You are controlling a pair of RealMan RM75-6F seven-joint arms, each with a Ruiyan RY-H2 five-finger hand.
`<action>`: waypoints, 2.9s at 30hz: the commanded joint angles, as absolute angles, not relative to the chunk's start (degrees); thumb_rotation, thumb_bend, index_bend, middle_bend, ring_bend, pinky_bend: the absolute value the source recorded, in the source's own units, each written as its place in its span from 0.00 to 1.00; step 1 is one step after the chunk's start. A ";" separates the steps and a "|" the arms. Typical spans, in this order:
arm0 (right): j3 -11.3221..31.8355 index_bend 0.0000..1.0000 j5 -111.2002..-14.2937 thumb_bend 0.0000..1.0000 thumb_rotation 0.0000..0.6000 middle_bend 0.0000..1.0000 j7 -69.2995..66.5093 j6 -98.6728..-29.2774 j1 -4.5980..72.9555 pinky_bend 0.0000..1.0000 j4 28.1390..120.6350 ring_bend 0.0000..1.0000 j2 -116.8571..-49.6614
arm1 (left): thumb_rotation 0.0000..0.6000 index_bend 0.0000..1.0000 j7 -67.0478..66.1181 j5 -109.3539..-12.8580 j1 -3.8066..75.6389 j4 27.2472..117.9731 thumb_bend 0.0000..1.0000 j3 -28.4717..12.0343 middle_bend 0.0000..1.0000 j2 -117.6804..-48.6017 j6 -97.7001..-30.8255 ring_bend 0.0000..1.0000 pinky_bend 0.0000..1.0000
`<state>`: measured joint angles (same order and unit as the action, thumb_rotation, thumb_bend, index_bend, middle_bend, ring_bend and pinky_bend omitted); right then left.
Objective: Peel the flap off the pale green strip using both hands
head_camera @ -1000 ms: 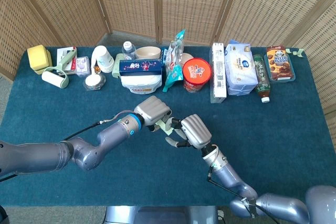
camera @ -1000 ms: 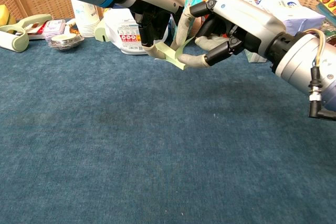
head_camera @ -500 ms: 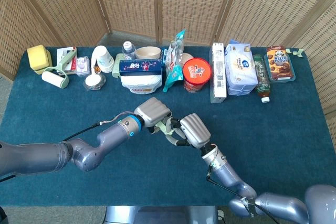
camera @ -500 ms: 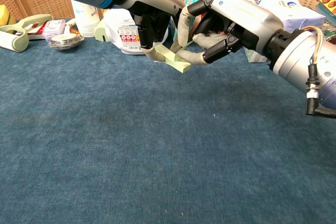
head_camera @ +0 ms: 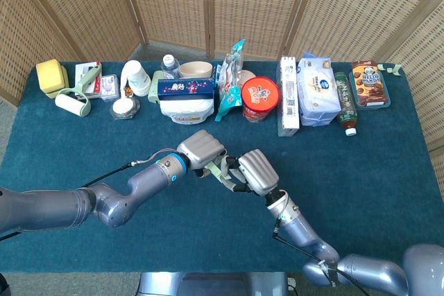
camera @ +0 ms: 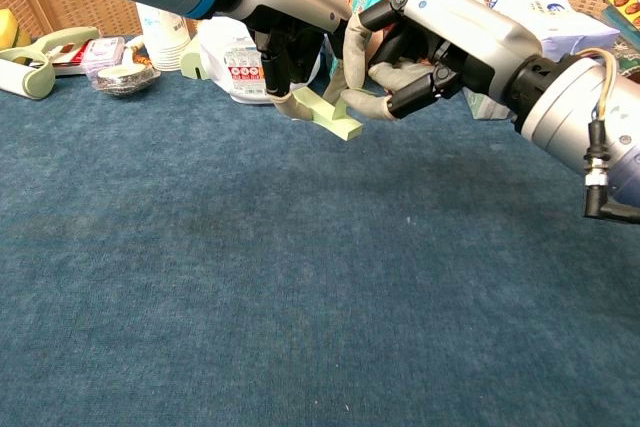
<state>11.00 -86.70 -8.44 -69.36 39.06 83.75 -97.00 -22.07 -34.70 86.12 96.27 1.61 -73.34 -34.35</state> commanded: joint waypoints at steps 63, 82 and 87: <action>8.86 0.76 -86.14 0.50 1.00 1.00 -12.64 -71.50 34.17 0.81 82.51 0.96 -89.79 | 1.00 0.61 -18.66 -40.55 77.69 97.73 0.37 3.07 1.00 -69.95 -37.52 1.00 1.00; 3.85 0.23 -87.25 0.50 1.00 0.55 -15.74 -70.33 29.86 0.54 80.80 0.47 -82.64 | 0.84 0.50 -20.29 -43.17 74.14 98.40 0.37 1.25 0.92 -71.09 -41.07 0.94 1.00; 3.75 0.14 -87.52 0.50 1.00 0.46 -16.50 -70.78 29.25 0.51 80.82 0.38 -82.28 | 0.72 0.45 -21.21 -43.22 73.43 98.78 0.37 0.95 0.82 -71.20 -42.11 0.85 0.99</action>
<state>3.78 -87.47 -16.38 -70.73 29.34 80.82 -82.33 -21.03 -43.24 73.56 98.70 0.99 -71.19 -41.99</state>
